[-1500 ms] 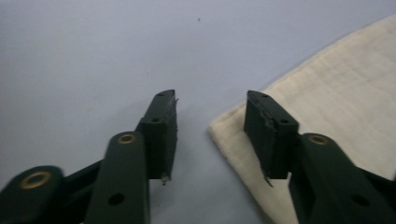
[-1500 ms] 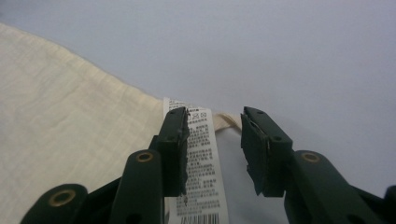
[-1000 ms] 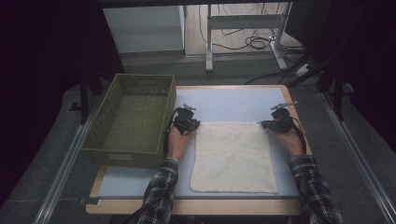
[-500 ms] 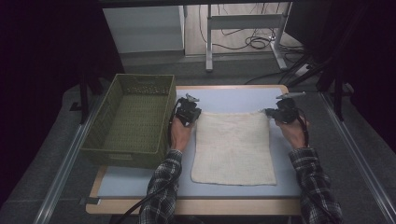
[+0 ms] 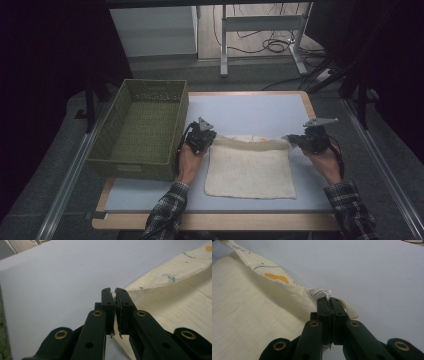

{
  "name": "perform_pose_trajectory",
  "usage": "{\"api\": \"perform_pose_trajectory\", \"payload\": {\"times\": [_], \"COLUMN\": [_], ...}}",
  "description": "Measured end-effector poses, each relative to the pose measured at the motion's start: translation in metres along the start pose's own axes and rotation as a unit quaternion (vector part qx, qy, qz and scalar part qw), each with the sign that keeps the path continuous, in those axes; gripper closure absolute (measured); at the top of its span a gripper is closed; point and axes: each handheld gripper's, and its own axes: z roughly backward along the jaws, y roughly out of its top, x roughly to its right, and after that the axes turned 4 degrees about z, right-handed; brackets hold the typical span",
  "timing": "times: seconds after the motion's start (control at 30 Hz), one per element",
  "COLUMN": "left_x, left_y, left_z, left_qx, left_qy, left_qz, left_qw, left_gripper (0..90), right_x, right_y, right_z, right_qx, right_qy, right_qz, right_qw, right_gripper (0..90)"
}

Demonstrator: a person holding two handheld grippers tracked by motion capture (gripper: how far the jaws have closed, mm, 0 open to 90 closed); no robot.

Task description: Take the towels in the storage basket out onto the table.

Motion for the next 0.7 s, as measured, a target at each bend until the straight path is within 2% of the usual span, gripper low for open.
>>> {"api": "perform_pose_trajectory", "payload": {"times": [0.13,0.27,0.37,0.4,0.47,0.7], "left_x": [0.01,0.019,0.022,0.024,0.026,0.03], "left_y": [-0.012,-0.026,-0.032,-0.035,-0.044,-0.059], "left_z": [0.009,0.024,0.03,0.032,0.038,0.053], "left_qx": [0.008,0.018,0.019,0.021,0.028,0.042], "left_qy": [-0.02,-0.029,-0.034,-0.037,-0.05,-0.071], "left_qz": [-0.012,-0.027,-0.03,-0.031,-0.024,-0.016], "left_qw": [0.9997,0.999,0.9988,0.9986,0.9981,0.9965], "left_gripper": [85.8,85.8,85.9,85.8,85.9,85.8], "right_x": [-0.007,-0.019,-0.023,-0.029,-0.034,-0.049], "right_y": [-0.01,-0.025,-0.03,-0.034,-0.039,-0.052], "right_z": [0.008,0.022,0.028,0.034,0.039,0.053], "right_qx": [0.003,0.011,0.017,0.019,0.021,0.026], "right_qy": [0.01,0.016,0.02,0.024,0.027,0.04], "right_qz": [-0.001,0.014,0.015,0.017,0.022,0.031], "right_qw": [0.9999,0.9997,0.9996,0.9994,0.9992,0.9984], "right_gripper": [87.9,87.8,87.9,87.9,87.8,87.7]}}
